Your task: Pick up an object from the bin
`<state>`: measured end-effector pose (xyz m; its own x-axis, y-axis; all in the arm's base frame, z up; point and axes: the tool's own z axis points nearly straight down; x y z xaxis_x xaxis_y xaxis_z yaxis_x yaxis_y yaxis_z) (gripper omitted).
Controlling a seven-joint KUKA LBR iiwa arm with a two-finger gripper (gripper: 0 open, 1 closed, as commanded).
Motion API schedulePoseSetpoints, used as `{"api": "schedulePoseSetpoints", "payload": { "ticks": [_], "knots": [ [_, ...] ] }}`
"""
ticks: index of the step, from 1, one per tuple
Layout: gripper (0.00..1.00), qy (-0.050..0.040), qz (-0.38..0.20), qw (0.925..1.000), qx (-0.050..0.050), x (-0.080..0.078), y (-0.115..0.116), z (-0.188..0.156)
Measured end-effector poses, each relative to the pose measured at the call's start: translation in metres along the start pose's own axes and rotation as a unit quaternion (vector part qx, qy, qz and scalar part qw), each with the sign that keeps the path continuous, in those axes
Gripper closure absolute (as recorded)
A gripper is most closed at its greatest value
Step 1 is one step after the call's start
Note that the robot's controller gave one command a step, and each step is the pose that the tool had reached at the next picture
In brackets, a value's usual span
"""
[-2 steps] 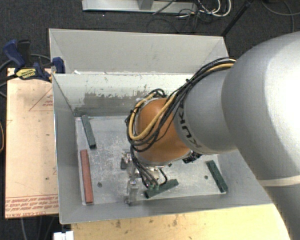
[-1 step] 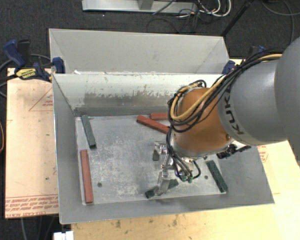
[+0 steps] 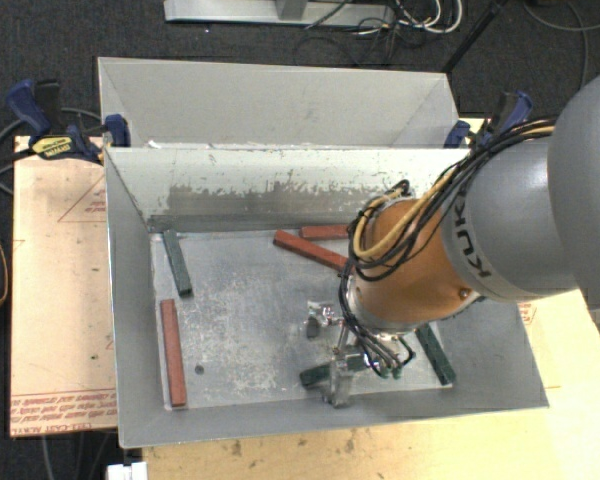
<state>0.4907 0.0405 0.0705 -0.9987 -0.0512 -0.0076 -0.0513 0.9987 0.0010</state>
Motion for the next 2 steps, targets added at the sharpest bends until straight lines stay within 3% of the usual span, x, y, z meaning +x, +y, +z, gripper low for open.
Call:
{"api": "schedulePoseSetpoints", "payload": {
  "ticks": [1, 2],
  "knots": [
    [1.00, 0.0041, 0.000, 1.0000, 0.000, 0.002, 0.001, 0.000],
    [1.00, -0.0014, -0.004, 1.0000, 0.001, -0.019, -0.019, -0.145]
  ]
}}
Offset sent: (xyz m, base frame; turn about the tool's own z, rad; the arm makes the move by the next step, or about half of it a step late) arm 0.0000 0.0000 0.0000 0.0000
